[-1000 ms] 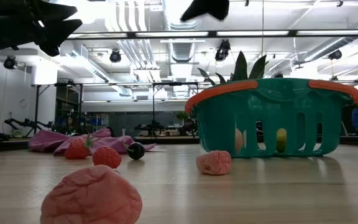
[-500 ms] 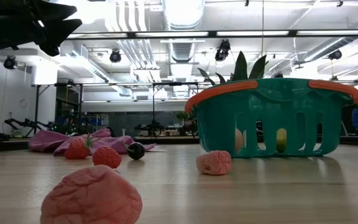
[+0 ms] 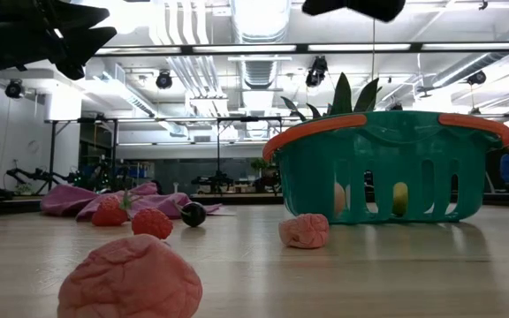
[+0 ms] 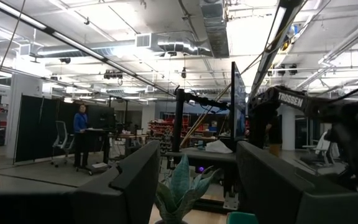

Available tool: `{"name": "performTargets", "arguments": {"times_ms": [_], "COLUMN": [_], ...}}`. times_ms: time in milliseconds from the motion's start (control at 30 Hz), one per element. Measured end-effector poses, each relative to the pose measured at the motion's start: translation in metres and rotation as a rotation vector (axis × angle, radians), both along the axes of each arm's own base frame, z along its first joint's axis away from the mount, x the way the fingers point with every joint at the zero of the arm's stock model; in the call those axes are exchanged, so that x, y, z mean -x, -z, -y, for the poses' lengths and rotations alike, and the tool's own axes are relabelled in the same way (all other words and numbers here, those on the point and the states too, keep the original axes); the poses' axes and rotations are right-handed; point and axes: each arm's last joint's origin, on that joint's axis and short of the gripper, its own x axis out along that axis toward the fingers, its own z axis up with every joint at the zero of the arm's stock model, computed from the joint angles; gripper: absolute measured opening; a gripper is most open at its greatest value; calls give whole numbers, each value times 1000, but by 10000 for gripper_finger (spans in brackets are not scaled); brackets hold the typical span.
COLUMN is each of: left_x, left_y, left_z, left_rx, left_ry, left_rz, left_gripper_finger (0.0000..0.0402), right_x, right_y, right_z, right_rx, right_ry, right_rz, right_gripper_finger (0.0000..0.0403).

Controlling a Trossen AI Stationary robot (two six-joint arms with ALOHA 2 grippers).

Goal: Pick and placing Produce into tupperware
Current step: Put the top apricot into the green basket

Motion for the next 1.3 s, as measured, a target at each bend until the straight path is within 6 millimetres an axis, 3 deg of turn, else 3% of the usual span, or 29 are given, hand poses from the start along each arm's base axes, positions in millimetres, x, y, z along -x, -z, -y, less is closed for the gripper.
{"name": "performTargets", "arguments": {"times_ms": [500, 833, 1000, 1300], "left_x": [0, 0, 0, 0], "left_y": [0, 0, 0, 0], "left_z": [0, 0, 0, 0], "left_rx": [0, 1, 1, 1], "left_ry": [0, -1, 0, -1], "left_rz": [1, 1, 0, 0], "left_gripper_finger": [199, 199, 199, 199], "right_x": [-23, -45, -43, -45], "right_y": [51, 96, 99, 100], "right_z": [-27, -42, -38, -36], "right_rx": [28, 108, 205, 282], "right_ry": [-25, -20, 47, 103], "right_rz": [-70, -196, -291, -257], "right_gripper_finger": [326, 325, 325, 325]}}
